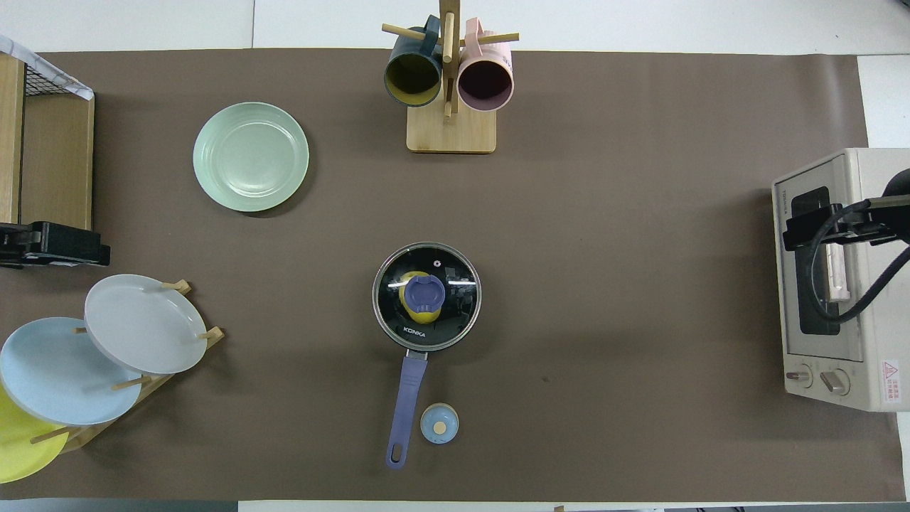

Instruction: Transfer potato from pot to plate

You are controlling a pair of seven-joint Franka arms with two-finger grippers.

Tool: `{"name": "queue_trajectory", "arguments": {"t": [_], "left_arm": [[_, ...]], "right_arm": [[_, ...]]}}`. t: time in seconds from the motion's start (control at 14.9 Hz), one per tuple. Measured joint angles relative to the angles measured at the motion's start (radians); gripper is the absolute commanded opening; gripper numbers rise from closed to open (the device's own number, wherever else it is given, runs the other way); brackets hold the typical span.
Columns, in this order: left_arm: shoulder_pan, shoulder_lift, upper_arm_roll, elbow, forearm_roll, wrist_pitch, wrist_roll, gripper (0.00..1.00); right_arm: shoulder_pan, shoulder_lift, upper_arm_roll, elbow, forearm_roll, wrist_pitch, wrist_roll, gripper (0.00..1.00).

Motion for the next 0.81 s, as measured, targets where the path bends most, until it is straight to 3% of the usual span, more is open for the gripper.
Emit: {"name": "queue_trajectory", "arguments": {"t": [0.81], "left_arm": [[0.001, -0.006, -0.006, 0.004, -0.001, 0.011, 0.000, 1.00]], "right_arm": [[0.001, 0.000, 0.007, 0.000, 0.000, 0.001, 0.000, 1.00]]}}
